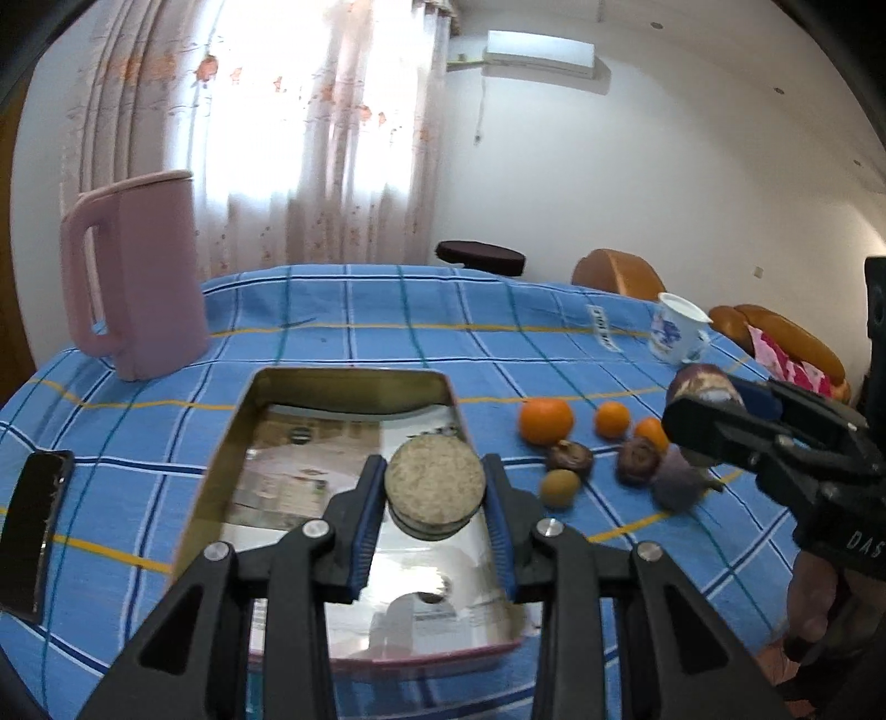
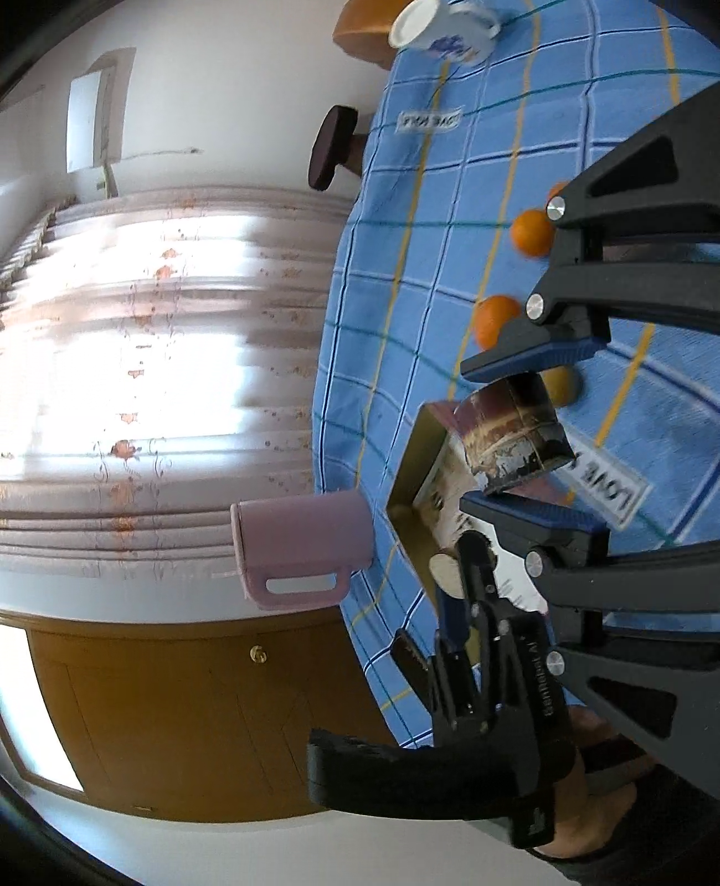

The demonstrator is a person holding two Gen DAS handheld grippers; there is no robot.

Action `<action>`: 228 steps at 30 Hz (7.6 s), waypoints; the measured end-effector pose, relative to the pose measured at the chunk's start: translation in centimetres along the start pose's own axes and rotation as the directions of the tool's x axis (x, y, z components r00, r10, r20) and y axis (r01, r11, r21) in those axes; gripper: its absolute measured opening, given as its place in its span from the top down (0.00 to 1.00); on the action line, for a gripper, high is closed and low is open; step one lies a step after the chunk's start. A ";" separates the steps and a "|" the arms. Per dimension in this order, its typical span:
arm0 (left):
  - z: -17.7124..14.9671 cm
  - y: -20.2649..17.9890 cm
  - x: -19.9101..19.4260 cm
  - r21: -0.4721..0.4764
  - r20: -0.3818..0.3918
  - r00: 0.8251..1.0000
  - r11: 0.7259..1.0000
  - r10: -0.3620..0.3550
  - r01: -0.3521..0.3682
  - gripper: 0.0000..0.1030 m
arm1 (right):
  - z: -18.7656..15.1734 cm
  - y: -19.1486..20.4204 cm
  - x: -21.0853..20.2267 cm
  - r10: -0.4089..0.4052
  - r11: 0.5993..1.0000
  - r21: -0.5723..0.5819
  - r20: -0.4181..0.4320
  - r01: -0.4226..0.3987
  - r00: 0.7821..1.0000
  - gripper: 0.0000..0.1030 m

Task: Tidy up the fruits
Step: 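Carry the biscuit with the left tool while the right tool carries the cake over the tin, then open the left tool over the tin while the right tool releases the cake into it, then grasp the small olive-brown fruit with the left tool while the right tool grasps the purple fruit, then carry the small fruit with the left tool while the right tool carries the purple fruit over the tin, then release the small fruit from the left tool while the right tool drops the purple fruit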

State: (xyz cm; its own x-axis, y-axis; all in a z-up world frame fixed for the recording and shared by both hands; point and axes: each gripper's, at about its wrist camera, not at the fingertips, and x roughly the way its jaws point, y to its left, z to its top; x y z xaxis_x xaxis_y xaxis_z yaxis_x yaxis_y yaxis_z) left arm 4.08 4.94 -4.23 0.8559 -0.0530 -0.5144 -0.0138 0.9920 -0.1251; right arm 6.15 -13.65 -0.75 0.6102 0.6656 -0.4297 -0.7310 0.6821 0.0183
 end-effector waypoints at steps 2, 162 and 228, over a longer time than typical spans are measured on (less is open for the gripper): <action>0.2 0.7 0.2 -0.003 -0.001 1.000 1.000 0.014 -0.014 0.65 | 0.6 0.5 0.8 0.008 1.000 -0.015 -0.003 -0.008 1.000 0.59; 0.9 -5.7 2.5 0.087 0.019 0.999 0.996 -0.034 0.032 0.75 | -3.0 -5.1 -1.3 -0.251 0.968 0.037 0.046 0.250 0.967 0.48; -1.7 7.0 1.4 -0.081 -0.084 0.988 0.987 0.132 -0.139 0.74 | -0.9 6.9 11.8 0.065 0.983 -0.153 -0.210 -0.099 0.975 0.47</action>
State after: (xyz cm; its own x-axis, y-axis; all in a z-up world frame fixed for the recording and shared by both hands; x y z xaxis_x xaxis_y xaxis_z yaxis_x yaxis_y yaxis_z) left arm 4.28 11.60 -7.26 0.8000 0.0693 -0.5960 -0.1748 0.9771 -0.1211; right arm 8.08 -1.38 -6.47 0.4831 0.6301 -0.6079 -0.8258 0.5586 -0.0772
